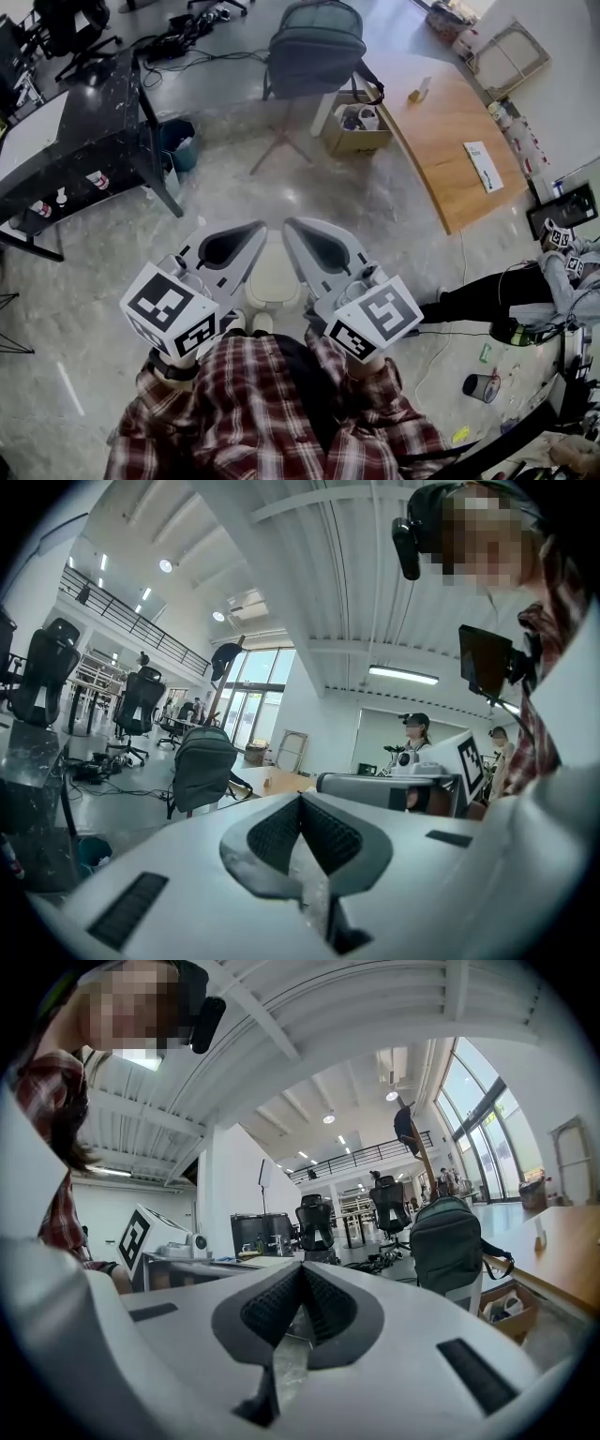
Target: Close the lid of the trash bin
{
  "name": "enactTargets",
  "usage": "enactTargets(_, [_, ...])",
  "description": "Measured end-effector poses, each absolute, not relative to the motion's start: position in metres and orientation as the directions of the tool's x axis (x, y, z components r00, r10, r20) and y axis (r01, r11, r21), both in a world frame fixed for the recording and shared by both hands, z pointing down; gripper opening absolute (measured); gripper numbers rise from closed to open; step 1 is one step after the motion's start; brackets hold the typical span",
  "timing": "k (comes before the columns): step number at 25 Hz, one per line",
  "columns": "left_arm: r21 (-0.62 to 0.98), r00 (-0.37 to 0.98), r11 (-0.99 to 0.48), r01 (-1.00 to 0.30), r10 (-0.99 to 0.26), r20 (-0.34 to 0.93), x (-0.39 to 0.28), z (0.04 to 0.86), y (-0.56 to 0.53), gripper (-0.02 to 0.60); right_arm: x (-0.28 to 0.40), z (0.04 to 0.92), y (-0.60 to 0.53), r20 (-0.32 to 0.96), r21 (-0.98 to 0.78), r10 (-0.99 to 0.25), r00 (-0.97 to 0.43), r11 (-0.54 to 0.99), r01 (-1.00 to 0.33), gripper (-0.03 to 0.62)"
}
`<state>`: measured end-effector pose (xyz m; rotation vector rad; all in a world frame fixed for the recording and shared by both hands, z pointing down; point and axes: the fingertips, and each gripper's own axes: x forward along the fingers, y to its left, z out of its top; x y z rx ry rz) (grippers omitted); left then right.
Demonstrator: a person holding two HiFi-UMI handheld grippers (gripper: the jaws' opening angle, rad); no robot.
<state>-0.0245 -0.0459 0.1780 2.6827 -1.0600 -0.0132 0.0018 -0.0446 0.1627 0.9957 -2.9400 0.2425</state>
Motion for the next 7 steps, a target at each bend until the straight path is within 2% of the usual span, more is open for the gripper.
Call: enactTargets(7, [0.252, 0.731, -0.694, -0.674, -0.675, 0.097, -0.0222, 0.1828, -0.0464, 0.009, 0.0037, 0.1713, -0.0462, 0.099, -0.154, -0.595, -0.798, 0.783, -0.603, 0.012])
